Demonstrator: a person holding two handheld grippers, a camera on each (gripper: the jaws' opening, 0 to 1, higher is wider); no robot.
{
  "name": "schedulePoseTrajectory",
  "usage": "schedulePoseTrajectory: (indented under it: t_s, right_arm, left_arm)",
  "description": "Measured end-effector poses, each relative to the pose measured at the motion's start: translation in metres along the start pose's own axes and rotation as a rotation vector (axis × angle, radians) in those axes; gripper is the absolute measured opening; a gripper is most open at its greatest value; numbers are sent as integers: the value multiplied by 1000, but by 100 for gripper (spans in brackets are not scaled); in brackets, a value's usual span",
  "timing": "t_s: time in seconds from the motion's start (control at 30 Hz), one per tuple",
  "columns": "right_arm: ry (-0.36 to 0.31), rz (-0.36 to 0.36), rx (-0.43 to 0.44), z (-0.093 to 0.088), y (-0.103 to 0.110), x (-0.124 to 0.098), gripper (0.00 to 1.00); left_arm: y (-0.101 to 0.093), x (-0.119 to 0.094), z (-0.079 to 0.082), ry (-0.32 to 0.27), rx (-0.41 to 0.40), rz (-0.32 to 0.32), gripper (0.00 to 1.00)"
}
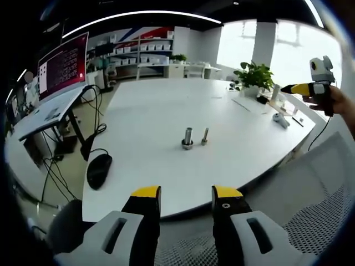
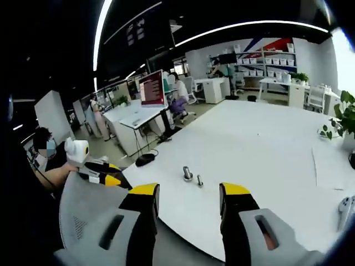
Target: Place the washer onto the threaded stud by aligning its center hole with the stud, sliding it down to the base, and recovering from edge contact or off-axis alignment until the washer reaches the visible bottom stop.
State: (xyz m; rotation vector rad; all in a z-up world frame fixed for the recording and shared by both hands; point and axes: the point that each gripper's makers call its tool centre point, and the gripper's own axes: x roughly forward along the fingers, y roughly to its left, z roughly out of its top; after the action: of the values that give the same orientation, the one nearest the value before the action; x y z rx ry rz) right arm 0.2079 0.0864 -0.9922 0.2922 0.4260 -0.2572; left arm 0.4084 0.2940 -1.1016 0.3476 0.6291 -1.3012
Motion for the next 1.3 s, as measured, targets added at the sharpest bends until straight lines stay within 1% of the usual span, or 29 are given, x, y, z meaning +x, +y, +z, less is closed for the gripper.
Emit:
schedulePoseTrajectory:
  t_s: [0.1,0.17,0.27,0.33,0.4,0.47,0.53,0.6,0.67,0.73,0.87,1.1,1.3]
  right_arm:
    - [-16,-37,19,-11,-4,-9,48]
    - [-12,-68,26,-21,-6,-13,48]
    - [-11,-94,34,-33,-11,-19,48]
    - [4,-125,18,-40,-16,-23,48]
    - [37,-171,-24,-48,-22,-29,48]
    - [28,-172,-4,-53,-24,-33,48]
    - [19,-177,44,-61,-24,-35,48]
    - [23,-186,61,-69,-25,-34,48]
    - [30,-193,61,-74,-24,-33,48]
    - [55,-194,62,-84,-20,-30,48]
    - [83,-192,63,-96,-15,-27,48]
    - [105,-158,80,-106,-4,-23,48]
    - [137,-148,90,-113,-6,-19,48]
  left_arm:
    - [1,0,0,-1,0,0,35]
    - [2,0,-1,-2,-2,1,35]
    - [2,0,-1,-4,-4,3,35]
    - [0,-1,0,-5,-4,5,35]
    - [1,-1,-1,-8,-6,5,35]
    - [1,0,-1,-8,-7,6,35]
    - [0,-1,0,-7,-6,6,35]
    - [1,0,-1,-10,-7,7,35]
    - [1,-1,-1,-10,-8,8,36]
    - [1,-1,-1,-10,-8,9,36]
    - [0,-1,0,-11,-9,9,36]
    - [0,-1,0,-10,-10,10,36]
    - [3,0,-1,-8,-10,10,35]
